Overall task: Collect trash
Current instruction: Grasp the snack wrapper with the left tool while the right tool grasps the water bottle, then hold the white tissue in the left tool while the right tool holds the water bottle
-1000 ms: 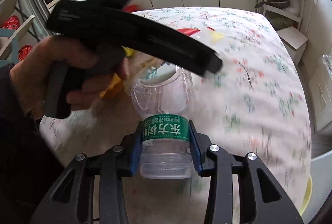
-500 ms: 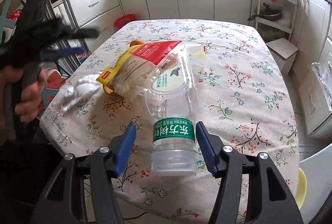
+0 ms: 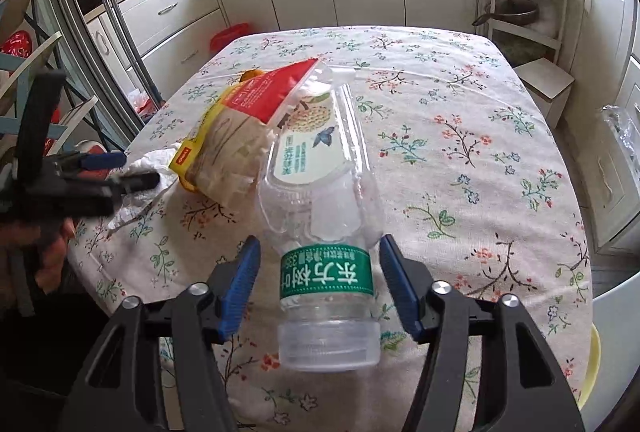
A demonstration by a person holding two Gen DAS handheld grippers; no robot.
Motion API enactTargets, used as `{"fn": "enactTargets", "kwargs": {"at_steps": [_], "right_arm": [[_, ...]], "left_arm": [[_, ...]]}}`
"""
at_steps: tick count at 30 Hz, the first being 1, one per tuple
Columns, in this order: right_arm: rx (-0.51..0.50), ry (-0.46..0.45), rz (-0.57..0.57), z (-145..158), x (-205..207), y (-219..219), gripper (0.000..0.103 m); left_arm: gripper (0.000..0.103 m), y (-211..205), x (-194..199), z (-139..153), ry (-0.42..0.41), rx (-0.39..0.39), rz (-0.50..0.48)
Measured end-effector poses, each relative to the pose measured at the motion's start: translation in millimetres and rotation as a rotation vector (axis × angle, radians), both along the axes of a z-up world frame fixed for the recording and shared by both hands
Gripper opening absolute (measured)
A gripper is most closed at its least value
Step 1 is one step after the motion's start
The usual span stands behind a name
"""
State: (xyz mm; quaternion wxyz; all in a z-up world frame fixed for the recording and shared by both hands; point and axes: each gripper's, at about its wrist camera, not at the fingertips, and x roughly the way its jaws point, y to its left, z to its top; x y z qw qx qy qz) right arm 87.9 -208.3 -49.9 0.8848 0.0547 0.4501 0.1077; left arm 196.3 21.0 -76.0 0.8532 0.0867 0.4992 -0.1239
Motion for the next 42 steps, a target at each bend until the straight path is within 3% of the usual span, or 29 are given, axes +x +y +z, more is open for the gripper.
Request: {"fn": "enactTargets", "kwargs": {"at_steps": [3,5,7,10,14,20,26,30,35,42], "right_arm": [[-0.001,-0.007,-0.008,0.8,2.8,1.4,0.065],[-0.003,-0.013,-0.018,1.3,4.7,1.7,0.067],[-0.002,-0.019,-0.026,2.0,6.2,1.0,0.068],[-0.002,-0.025,-0.028,2.5,7.1,1.9,0.068],[0.010,-0.022,-0.032,2.1,7.2,0.4,0.060],[0.042,-0.026,-0.035,5.6,2.7,-4.5,0.060],[0.207,-0.008,-0.054,11.2,-3.2,-24.5,0.060],[0.127,-0.037,-0.056,20.6,-11.6,-26.0,0.060],[0.038,-0.020,-0.055,19.8,-19.0,-34.5,0.060],[0.044,0.006,-0.091,11.0,-16.1,-46.7,0.062]], "left_arm": [[0.084,-10.3,-1.8,-6.0,0.024,-0.008,-0.045],[0.067,-15.2,-7.0,-2.7,0.006,-0.014,-0.077],[0.034,-17.0,-9.5,0.5,0.003,-0.031,-0.087],[0.010,-13.9,-12.0,3.1,0.024,-0.088,-0.079],[0.008,-12.1,-22.5,14.6,0.001,-0.149,-0.069],[0.008,-11.1,-48.5,33.6,-0.095,-0.216,-0.006],[0.008,-8.4,-55.4,57.7,-0.200,-0.325,0.039],[0.008,-4.9,-53.6,73.0,-0.251,-0.416,0.066],[0.008,-23.0,-56.1,80.6,-0.278,-0.408,0.024],[0.008,-38.7,-62.2,86.0,-0.316,-0.368,-0.023]]}}
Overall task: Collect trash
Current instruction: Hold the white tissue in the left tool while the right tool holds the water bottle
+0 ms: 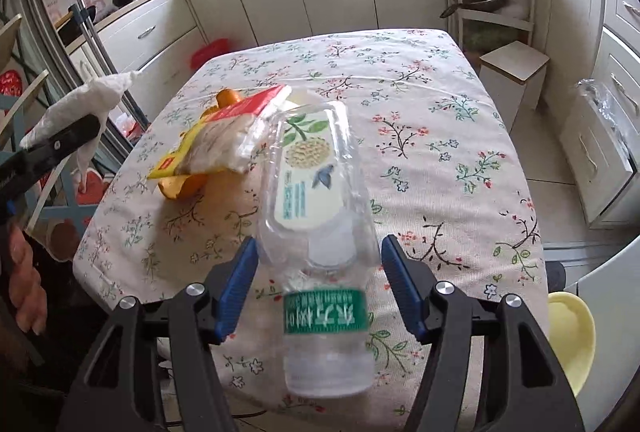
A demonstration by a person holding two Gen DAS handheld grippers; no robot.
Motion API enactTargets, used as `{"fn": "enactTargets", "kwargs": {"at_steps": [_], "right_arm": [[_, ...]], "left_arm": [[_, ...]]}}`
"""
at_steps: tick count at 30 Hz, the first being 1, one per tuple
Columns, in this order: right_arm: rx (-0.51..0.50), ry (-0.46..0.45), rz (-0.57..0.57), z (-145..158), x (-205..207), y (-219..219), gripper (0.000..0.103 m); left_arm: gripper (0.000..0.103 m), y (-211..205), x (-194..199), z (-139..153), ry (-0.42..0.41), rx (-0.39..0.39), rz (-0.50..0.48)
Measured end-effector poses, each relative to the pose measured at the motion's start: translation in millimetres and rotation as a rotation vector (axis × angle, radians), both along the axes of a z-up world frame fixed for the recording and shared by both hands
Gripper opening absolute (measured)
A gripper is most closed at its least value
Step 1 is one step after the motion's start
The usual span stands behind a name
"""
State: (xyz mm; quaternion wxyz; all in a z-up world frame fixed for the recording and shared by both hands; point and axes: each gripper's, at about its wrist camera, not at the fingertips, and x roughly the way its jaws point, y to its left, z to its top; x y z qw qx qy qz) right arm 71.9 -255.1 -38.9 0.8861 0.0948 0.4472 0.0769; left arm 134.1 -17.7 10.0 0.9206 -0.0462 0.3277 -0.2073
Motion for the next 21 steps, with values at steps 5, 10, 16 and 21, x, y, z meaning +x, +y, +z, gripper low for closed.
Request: {"fn": "enactTargets", "kwargs": {"at_steps": [5,10,16,21], "right_arm": [[-0.028,-0.001,0.020,-0.1,1.8,12.1,0.063],[-0.033,0.004,0.015,-0.9,0.4,7.9,0.059],[-0.037,0.007,-0.003,-4.4,2.1,5.1,0.061],[-0.026,-0.003,-0.005,-5.8,2.6,6.0,0.060]], "left_arm": [[0.008,-1.3,-1.1,-0.9,-0.003,0.016,0.004],[0.008,-0.5,-2.0,0.5,-0.015,0.016,0.008],[0.008,-7.0,-5.5,2.4,-0.043,0.043,-0.001],[0.008,-12.9,-9.1,3.9,-0.065,0.072,-0.007]]}}
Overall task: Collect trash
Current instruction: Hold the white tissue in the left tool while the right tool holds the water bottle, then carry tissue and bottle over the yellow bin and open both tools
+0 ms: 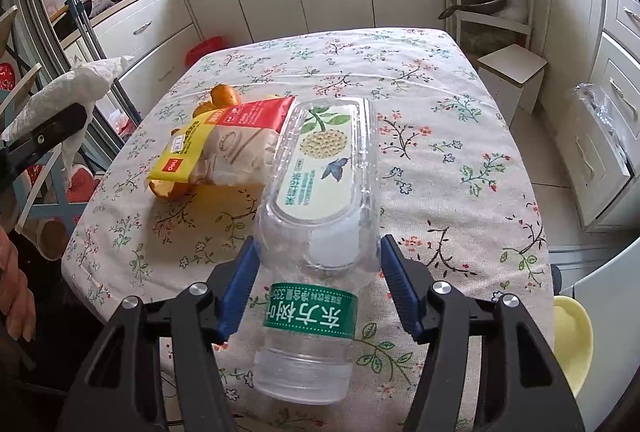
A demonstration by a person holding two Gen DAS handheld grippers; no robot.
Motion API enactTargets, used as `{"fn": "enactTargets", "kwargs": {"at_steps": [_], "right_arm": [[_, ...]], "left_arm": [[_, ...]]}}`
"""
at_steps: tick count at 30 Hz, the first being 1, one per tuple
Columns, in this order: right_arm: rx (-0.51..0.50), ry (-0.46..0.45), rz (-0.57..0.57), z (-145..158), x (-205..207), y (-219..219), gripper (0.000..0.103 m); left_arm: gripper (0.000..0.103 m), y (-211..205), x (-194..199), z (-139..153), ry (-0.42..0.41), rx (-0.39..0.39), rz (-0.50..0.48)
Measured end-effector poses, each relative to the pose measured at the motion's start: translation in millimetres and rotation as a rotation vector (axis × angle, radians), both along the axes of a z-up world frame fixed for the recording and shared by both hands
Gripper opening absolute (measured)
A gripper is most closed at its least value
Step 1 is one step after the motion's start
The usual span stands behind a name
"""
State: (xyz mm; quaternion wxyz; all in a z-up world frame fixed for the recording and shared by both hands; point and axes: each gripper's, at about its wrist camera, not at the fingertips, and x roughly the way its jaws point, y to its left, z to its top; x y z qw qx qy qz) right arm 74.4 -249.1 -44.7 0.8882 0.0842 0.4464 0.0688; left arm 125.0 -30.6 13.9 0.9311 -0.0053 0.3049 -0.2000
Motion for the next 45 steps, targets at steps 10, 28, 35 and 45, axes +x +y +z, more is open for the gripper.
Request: {"fn": "enactTargets", "kwargs": {"at_steps": [10,28,35,45], "right_arm": [[0.062,-0.043,0.001,13.0,-6.3,-5.4,0.059],[0.090,0.017,0.005,2.0,-13.7,-19.2,0.059],[0.039,0.014,-0.014,-1.5,-12.1,-16.4,0.066],[0.054,-0.010,-0.024,-0.4,-12.7,-18.7,0.060]], "left_arm": [[0.008,-3.2,-4.0,2.7,-0.021,0.013,-0.005],[0.008,-12.2,-6.9,4.1,-0.040,0.021,-0.022],[0.008,-15.5,-6.5,2.6,-0.039,0.027,-0.030],[0.008,-16.9,-7.0,2.8,-0.043,0.025,-0.032]]}}
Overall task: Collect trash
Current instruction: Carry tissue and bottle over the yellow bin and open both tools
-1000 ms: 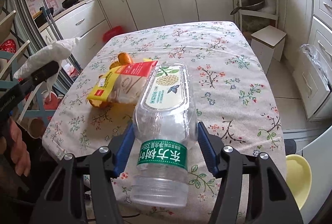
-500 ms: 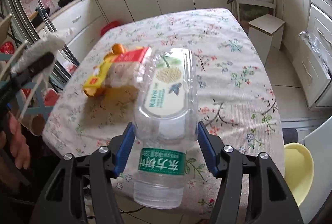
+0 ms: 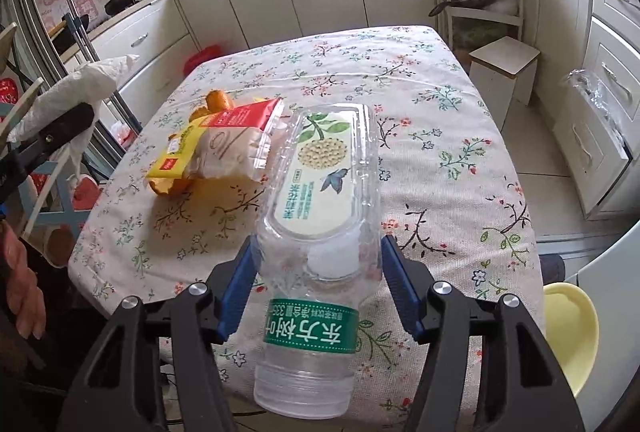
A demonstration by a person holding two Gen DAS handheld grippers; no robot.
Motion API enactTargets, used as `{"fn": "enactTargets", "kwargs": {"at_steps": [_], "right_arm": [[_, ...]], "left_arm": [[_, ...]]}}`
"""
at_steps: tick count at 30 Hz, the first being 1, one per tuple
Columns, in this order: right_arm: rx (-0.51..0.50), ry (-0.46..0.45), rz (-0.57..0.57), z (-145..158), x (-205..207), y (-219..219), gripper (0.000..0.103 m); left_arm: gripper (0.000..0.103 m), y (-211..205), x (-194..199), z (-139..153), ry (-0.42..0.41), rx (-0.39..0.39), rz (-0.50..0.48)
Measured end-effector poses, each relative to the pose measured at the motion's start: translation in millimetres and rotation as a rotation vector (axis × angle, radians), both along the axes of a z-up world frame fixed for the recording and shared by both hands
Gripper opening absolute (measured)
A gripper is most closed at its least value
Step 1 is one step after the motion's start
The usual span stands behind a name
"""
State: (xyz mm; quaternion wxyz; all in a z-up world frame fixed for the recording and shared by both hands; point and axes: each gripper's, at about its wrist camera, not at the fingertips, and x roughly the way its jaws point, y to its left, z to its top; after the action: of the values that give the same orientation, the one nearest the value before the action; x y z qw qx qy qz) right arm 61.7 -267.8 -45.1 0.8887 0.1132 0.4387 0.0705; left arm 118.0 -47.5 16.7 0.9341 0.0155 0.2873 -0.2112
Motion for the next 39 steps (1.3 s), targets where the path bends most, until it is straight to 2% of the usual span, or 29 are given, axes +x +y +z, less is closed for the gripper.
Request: {"fn": "enactTargets", "kwargs": {"at_steps": [5,10,22,28,39], "right_arm": [[0.046,-0.047,0.000,11.7,-5.2,-4.6,0.060],[0.040,-0.103,-0.018,26.0,-14.3,-13.5,0.060],[0.010,-0.145,-0.146,36.9,-45.2,-68.6,0.060],[-0.015,-0.142,-0.222,32.1,-66.4,-101.7,0.060],[-0.032,-0.060,-0.408,1.0,-105.3,-168.7,0.060]], "left_arm": [[0.008,-0.7,-2.4,2.2,-0.011,-0.011,-0.007],[0.008,-8.9,-5.2,6.2,-0.029,-0.024,-0.035],[0.008,-73.0,-24.0,-1.6,-0.033,-0.016,-0.183],[0.008,-111.9,-38.4,-7.4,-0.024,-0.011,-0.269],[0.008,-178.1,-62.0,-1.4,-0.028,-0.028,-0.391]]}}
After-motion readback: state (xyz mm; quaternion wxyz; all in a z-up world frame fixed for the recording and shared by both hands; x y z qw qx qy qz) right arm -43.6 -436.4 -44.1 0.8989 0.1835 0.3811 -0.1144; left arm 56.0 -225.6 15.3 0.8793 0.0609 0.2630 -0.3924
